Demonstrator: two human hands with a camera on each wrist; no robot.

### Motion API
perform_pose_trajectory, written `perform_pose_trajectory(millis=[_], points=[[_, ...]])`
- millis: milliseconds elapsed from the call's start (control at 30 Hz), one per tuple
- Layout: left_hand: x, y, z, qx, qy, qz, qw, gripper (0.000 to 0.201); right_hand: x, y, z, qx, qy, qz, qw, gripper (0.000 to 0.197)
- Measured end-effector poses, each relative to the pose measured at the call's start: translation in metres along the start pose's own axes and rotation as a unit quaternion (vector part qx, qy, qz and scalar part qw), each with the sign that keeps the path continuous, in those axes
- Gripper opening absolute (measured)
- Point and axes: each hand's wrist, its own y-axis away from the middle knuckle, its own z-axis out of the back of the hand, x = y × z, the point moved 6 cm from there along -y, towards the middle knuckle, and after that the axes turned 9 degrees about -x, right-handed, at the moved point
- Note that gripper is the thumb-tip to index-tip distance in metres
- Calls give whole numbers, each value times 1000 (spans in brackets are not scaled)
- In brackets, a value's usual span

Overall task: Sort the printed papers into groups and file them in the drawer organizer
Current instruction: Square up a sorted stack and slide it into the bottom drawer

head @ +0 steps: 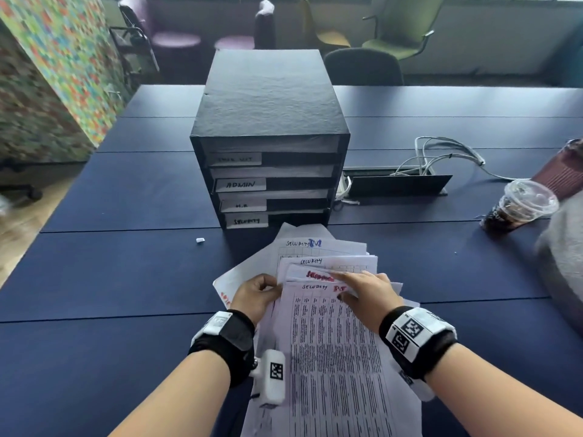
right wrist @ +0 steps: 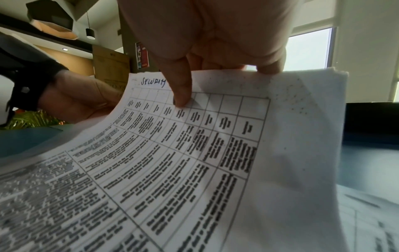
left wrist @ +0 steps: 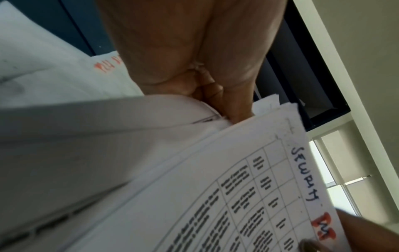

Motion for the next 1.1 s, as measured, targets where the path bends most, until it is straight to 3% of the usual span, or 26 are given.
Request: perform_pose_trajectory(millis=[167, 233, 433, 567, 600, 633, 700, 867, 1033, 1100], points=[[3, 0, -2, 7, 28, 9, 1000, 16, -2, 0, -7, 6, 23, -1, 1000, 41], [-4, 3, -4, 34, 60, 15, 998, 9, -2, -1, -8, 3, 29, -7, 1000, 42], [-12, 4, -8, 100, 76, 12, 992, 17, -5, -8, -14, 3, 9, -36, 999, 39], [-9, 3, -7, 85, 98, 34, 991, 6, -5, -12, -11, 17, 30, -26, 999, 41], [-7, 1, -5, 78, 100, 42, 991, 13, -3, -10, -13, 28, 36, -14, 999, 39], [-4, -1, -5, 72, 99, 50, 991, 16, -1, -8, -15, 34, 34, -5, 999, 36], [-2, -4, -2, 59, 74, 48, 994, 3, 1, -3, -17, 28, 11, -3, 1000, 30], [-2, -7, -2, 62, 36, 31, 997, 20, -1, -3, -11, -4, -1, -5, 1000, 13], [-7, 1, -12, 122, -26, -9, 992, 21, -4, -7, -7, -15, -13, -27, 999, 13], [-10, 3, -15, 133, -37, -20, 990, 23, -8, -11, -7, -21, -28, -53, 998, 22]])
